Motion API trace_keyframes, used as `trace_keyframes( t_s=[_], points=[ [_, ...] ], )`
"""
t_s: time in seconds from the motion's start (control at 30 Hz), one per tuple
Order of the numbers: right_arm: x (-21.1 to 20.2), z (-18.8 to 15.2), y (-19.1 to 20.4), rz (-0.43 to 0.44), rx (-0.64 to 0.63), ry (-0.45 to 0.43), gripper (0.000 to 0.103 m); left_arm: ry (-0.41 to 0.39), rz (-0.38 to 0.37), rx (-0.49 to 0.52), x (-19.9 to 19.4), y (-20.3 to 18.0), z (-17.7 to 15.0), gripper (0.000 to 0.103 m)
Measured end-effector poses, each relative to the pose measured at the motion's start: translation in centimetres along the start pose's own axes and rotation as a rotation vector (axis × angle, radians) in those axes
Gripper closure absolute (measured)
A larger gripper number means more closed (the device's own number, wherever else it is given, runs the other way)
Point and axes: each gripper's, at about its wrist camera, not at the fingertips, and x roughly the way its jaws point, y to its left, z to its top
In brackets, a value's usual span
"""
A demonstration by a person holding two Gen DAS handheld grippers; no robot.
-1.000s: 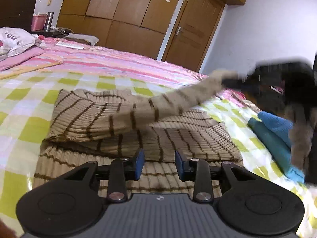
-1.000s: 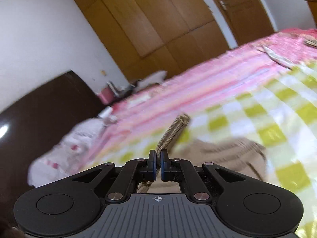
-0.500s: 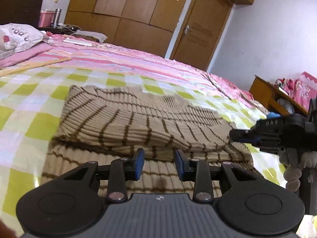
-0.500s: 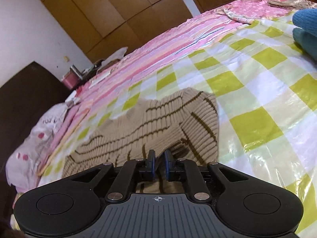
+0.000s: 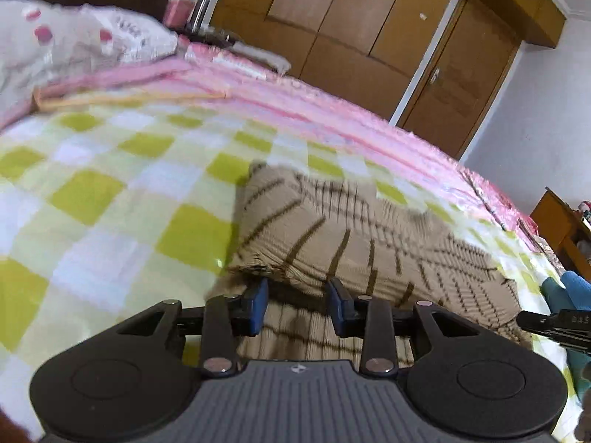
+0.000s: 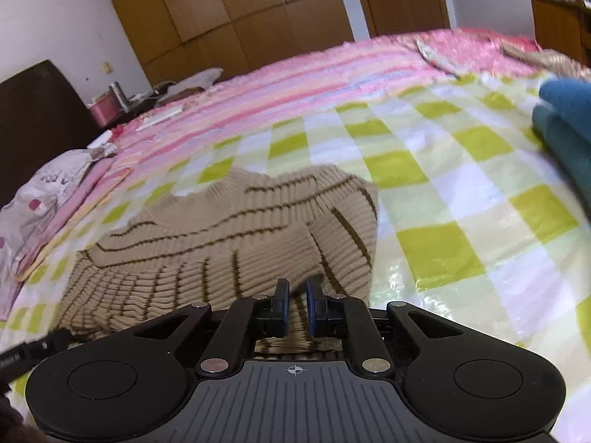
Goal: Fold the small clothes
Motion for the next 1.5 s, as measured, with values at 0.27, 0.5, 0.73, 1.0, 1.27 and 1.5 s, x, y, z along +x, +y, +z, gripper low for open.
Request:
trace_keyframes(
  t_s=[0.27,0.5,0.73,1.0,1.27,1.5],
  points=[
    [-1.2,0.0,3.0,0.027,-0.125,-0.061,0.09,-0.016,-0.041,0.04,-1.0,-0.8,1.1,0.063],
    [1.5,0.6,4.0,0.039,-0.177,-0.03,0.09,-0.05,-0.091,0.042,-0.4,-2.2,2.1,0.06],
    [1.7,1.1,1.0,-0.056,-0.105,-0.028,0.086,0.038,0.008,0.1,3.9,-1.7,1.1,0.059],
    [1.8,1.0,-1.6,0.031,0.054,0.013,0.07,0.019,-0.017,0.095,2.9,-1.4,0.8,0.058],
    [3.4,1.5,-1.3,0.038,0.07,0.039,0.087,0.01,-0.02,0.108,2.9,-1.5,0.6,0.058],
    [0.5,1.2,-1.9,0.085,0.087,-0.007,0.096,-0.027,-0.038,0.123,2.1,-1.6,0.5,0.057]
  ],
)
